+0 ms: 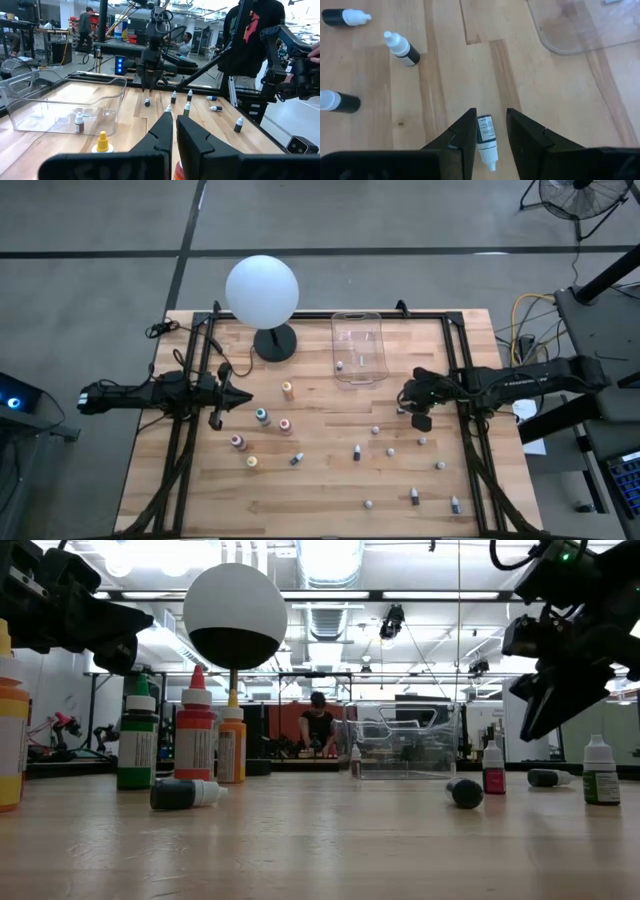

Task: Pick & Place food coloring
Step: Put the small black food coloring bottle into the transparent bin

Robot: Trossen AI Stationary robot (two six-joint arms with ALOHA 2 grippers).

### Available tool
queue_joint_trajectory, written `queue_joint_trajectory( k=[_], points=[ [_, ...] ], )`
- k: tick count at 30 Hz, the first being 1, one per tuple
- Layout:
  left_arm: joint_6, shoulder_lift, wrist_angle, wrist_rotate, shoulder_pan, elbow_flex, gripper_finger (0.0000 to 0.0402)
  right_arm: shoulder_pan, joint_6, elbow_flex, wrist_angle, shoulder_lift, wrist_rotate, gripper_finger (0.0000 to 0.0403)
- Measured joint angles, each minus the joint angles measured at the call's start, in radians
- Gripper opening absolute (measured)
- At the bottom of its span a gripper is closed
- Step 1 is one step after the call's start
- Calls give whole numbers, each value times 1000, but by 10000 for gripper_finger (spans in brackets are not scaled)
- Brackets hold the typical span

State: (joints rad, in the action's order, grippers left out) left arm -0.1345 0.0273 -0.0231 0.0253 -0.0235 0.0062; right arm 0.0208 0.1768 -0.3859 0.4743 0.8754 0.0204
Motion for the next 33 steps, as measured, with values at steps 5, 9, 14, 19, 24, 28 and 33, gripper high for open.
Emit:
queue_joint_trajectory(
  k=[5, 9, 14, 19, 24, 28, 33],
  points=[
    [0, 3, 0, 0, 0, 0, 0, 0, 9, -3, -3, 33, 6, 129],
    [0, 6, 0, 0, 0, 0, 0, -1, 65, -37, 17, 58, 6, 140],
    [0, 6, 0, 0, 0, 0, 0, -1, 81, -107, 60, 110, 7, 136],
    [0, 6, 0, 0, 0, 0, 0, -2, 79, -171, 148, 155, 6, 124],
    [0, 6, 0, 0, 0, 0, 0, -2, 79, -175, 151, 189, 4, 117],
    [0, 6, 0, 0, 0, 0, 0, -2, 81, -175, 151, 178, 1, 119],
    [0, 6, 0, 0, 0, 0, 0, 0, 108, -167, 167, 143, 4, 119]
  ],
)
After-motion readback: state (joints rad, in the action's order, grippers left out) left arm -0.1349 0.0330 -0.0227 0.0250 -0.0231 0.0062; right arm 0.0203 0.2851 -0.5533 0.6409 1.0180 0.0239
